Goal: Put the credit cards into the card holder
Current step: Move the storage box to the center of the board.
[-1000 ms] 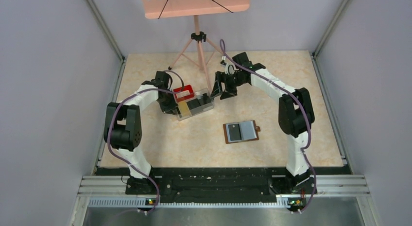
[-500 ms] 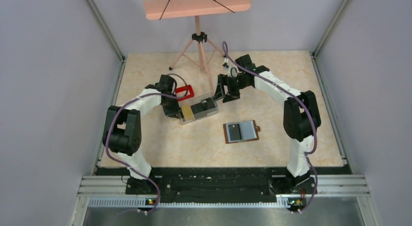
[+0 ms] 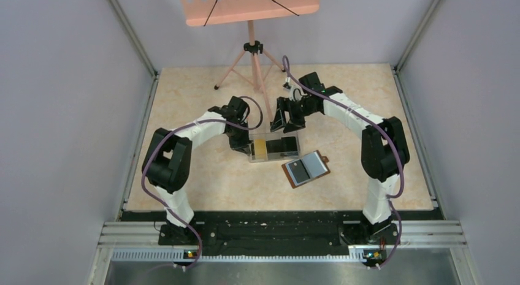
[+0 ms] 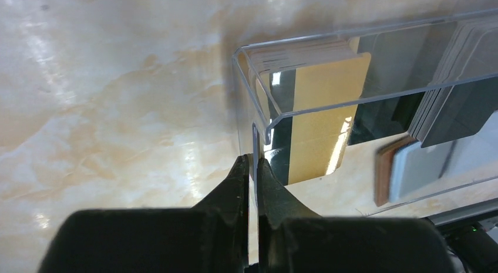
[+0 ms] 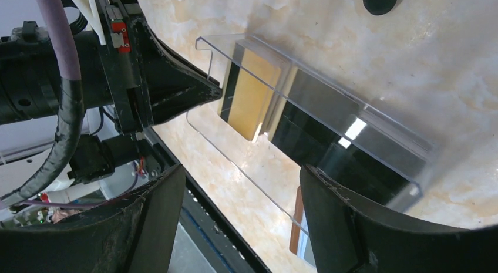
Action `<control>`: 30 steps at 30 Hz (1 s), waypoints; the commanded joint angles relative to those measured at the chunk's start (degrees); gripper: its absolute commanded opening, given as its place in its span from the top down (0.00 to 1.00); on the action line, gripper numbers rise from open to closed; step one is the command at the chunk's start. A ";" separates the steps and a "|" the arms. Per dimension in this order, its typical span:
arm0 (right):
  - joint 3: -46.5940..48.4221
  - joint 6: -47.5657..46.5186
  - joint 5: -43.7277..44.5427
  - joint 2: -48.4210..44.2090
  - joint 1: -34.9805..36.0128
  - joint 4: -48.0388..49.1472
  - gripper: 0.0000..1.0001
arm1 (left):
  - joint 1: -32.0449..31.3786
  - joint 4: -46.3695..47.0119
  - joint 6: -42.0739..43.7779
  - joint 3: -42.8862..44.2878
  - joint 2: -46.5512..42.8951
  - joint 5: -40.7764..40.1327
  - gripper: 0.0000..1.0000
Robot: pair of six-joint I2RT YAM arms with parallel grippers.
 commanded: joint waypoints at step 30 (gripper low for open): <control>-2.45 -6.36 4.39 3.81 5.29 0.23 0.40 | -3.83 1.20 -2.82 7.12 4.25 1.13 0.75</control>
